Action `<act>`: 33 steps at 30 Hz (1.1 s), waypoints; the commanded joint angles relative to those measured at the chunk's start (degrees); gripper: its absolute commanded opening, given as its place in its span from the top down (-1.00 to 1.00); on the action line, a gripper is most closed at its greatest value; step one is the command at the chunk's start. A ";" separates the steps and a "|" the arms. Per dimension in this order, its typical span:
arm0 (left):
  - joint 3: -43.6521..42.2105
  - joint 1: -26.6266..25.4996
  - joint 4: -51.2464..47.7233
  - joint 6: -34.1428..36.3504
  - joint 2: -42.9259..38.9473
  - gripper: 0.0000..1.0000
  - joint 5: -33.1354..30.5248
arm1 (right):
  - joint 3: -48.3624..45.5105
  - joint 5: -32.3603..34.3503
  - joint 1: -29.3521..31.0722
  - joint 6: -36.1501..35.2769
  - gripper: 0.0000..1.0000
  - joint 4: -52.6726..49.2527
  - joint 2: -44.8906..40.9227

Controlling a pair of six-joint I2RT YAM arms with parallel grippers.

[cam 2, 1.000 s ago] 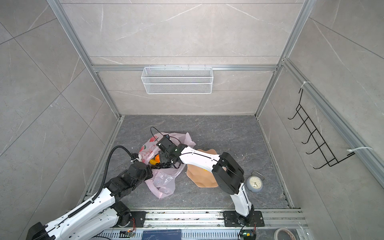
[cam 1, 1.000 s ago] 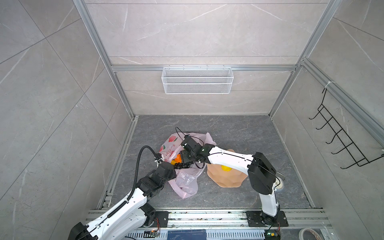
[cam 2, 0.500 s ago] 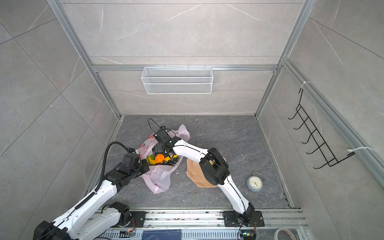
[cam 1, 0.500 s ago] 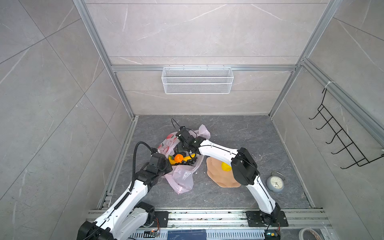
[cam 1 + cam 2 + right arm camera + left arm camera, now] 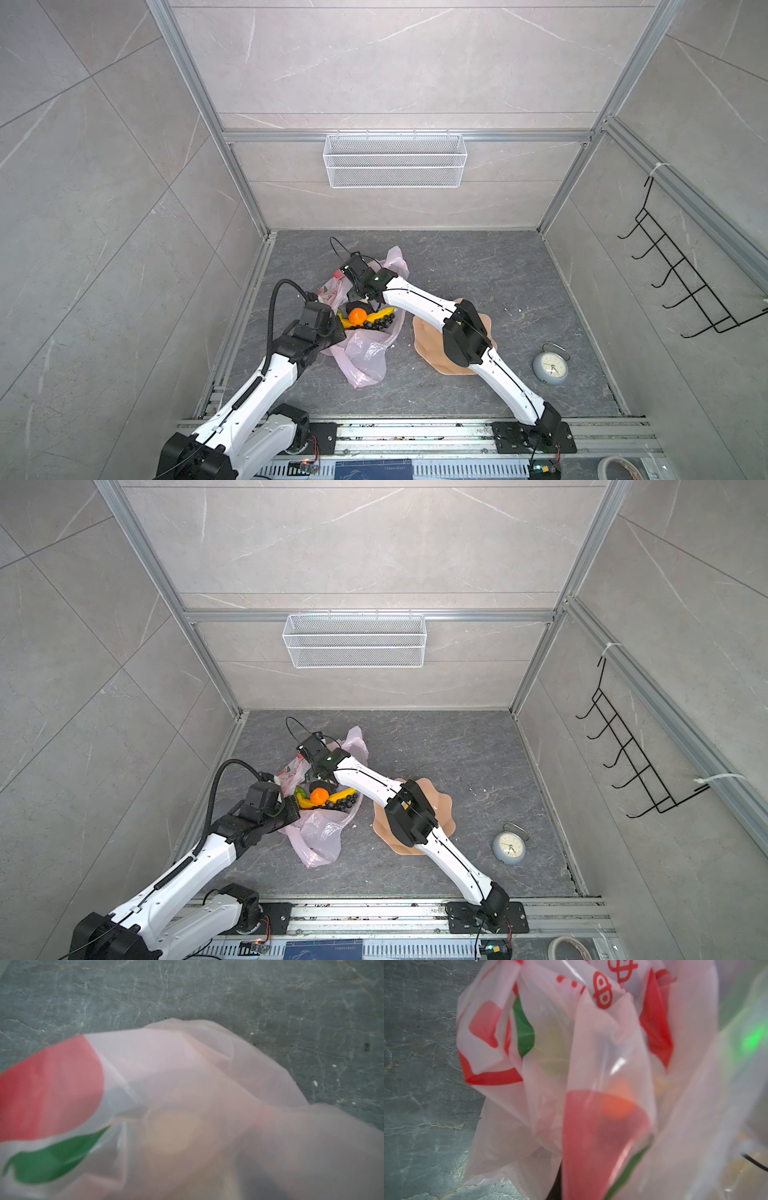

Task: Take the fake fruits out of the plastic bag
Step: 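Lower the right gripper into the bag and grasp the pale cream fruit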

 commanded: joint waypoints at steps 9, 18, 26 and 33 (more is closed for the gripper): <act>-1.15 0.54 1.26 -0.02 -0.33 1.00 1.61 | 5.96 1.29 -0.20 -0.93 -0.36 -7.09 3.43; -1.08 0.54 1.06 0.03 0.17 1.00 1.33 | -1.27 1.40 0.37 -1.74 -0.21 -3.75 -3.21; -0.56 0.55 -0.07 0.90 1.18 1.00 1.18 | -10.66 2.31 1.47 -3.43 -0.24 -0.21 -12.62; -0.34 0.54 0.43 0.28 1.76 1.00 0.76 | -20.77 1.04 2.08 -3.08 -0.26 3.77 -21.01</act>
